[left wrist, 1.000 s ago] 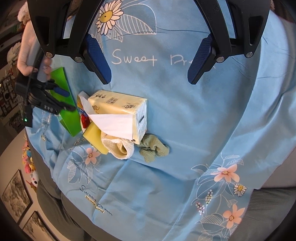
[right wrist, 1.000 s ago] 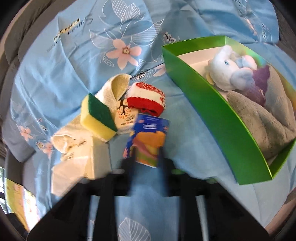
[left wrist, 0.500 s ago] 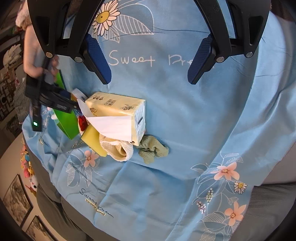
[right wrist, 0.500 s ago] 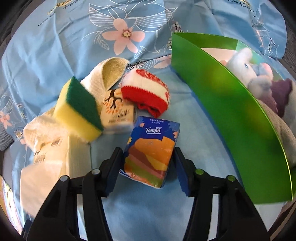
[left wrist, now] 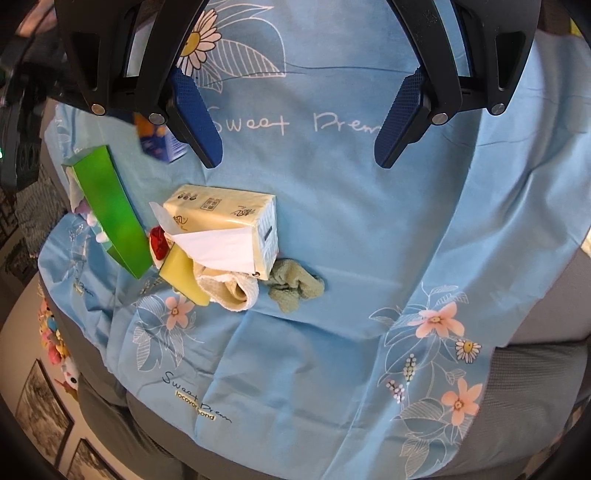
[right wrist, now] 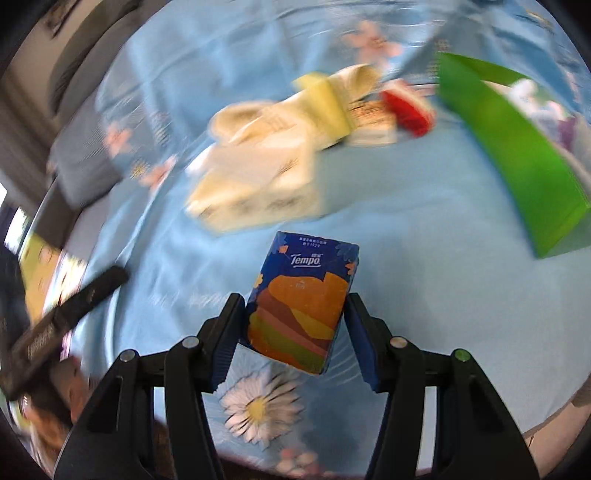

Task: Organize soft objects
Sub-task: 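Carry the tissue pack with the right tool and release it into the green box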

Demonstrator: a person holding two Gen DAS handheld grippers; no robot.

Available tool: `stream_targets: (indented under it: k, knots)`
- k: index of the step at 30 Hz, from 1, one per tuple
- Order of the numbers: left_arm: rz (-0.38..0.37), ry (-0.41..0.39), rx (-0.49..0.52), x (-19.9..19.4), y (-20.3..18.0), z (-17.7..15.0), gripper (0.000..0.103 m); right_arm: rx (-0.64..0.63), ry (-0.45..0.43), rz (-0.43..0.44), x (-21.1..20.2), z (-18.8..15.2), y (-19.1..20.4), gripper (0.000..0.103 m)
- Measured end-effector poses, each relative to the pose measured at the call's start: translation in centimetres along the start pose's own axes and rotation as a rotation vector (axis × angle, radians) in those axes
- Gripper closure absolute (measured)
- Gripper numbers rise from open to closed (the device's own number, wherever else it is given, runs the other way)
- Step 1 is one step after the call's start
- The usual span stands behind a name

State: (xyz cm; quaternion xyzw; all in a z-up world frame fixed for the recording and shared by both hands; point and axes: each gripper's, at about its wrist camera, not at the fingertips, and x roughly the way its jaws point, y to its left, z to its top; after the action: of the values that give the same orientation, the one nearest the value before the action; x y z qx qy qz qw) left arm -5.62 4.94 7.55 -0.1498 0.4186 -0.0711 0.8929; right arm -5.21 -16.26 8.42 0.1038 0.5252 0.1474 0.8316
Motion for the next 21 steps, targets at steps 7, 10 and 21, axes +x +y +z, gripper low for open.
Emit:
stream_targets:
  k: [7, 10, 21]
  knots:
    - [-0.026, 0.024, -0.007, 0.1, -0.1, -0.3, 0.018, -0.051, 0.023, 0.001, 1.9, 0.2, 2.0, 0.036]
    - [-0.059, 0.028, -0.007, 0.0, -0.3, -0.4, 0.018, 0.005, -0.027, 0.033, 0.6, 0.5, 1.1, 0.032]
    - [-0.189, 0.125, 0.114, 1.4, -5.1, -2.9, 0.041, 0.134, -0.066, 0.121, -0.5, -0.1, -1.4, 0.05]
